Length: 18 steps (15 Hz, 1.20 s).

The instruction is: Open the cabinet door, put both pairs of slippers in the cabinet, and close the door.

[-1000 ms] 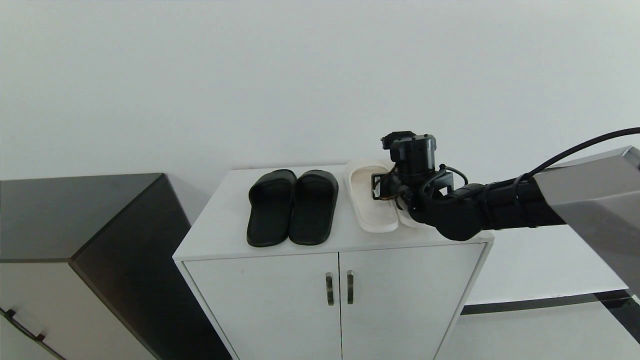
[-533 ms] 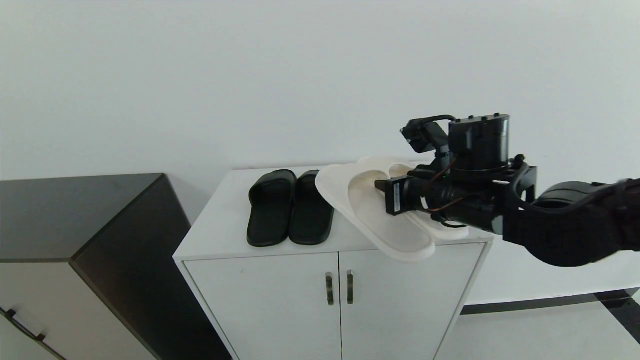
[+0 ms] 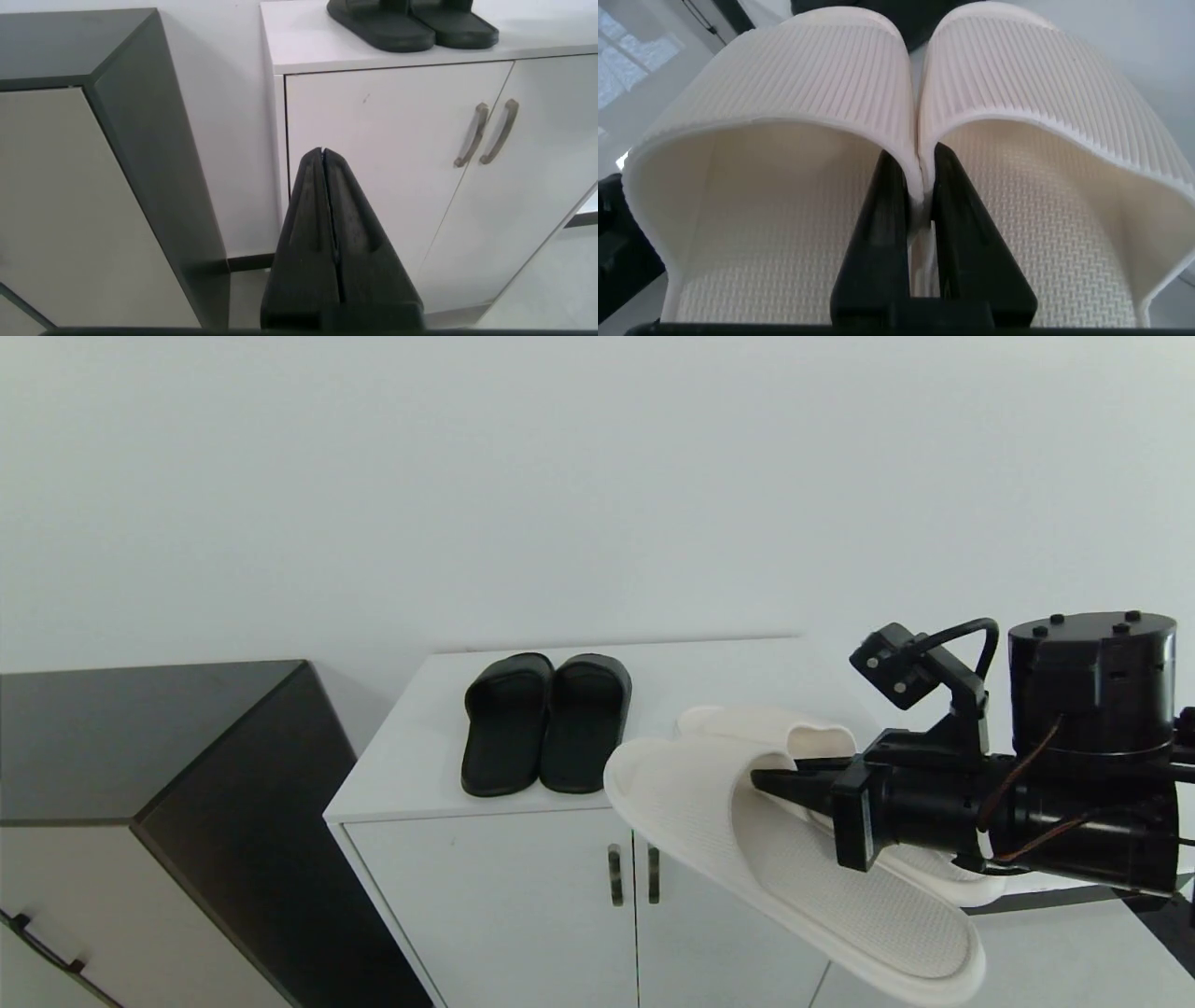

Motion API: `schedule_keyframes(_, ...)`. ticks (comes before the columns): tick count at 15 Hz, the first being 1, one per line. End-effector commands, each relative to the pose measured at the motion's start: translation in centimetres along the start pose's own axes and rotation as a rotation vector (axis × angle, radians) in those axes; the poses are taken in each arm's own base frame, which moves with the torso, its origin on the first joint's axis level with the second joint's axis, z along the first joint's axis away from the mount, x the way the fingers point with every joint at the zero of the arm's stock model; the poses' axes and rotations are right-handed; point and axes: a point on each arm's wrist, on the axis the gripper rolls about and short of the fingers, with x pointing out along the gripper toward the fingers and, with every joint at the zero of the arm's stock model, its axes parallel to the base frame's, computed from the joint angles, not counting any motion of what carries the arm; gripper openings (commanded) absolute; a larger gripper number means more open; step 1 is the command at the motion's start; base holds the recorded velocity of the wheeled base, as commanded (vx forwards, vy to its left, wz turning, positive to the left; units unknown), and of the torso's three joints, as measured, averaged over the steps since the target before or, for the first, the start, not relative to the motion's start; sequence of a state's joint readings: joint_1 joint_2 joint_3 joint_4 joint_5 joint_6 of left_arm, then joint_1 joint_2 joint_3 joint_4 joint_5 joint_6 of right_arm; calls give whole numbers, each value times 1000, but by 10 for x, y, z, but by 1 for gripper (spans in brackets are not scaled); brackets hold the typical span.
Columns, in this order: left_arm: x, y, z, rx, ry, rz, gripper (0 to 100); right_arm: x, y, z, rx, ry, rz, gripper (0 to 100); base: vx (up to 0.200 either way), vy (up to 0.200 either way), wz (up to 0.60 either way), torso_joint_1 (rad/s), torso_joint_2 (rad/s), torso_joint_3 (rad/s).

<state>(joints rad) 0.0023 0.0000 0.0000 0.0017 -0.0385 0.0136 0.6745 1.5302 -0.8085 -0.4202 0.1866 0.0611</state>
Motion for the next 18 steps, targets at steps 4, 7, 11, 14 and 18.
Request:
schedule_keyframes(4, 0, 0, 0, -14, 0, 1, 0, -3, 1, -3, -2, -16, 2, 0, -100, 0, 0, 5, -1, 0)
schedule_keyframes(7, 0, 0, 0, -12, 0, 1, 0, -3, 1, -6, -1, -5, 7, 0, -200, 0, 0, 7, 2, 4)
schedule_keyframes(11, 0, 0, 0, -14, 0, 2, 0, -9, 3, -17, -26, 23, 80, 0, -50, 0, 0, -3, 1, 1)
schedule_keyframes(14, 0, 0, 0, -7, 0, 2, 0, -10, 5, -21, -41, 21, 110, 0, 0, 0, 0, 0, 0, 0)
schedule_keyframes(18, 0, 0, 0, -11, 0, 4, 0, -9, 5, -26, -39, 41, 125, 0, 0, -150, 0, 2, 3, -1)
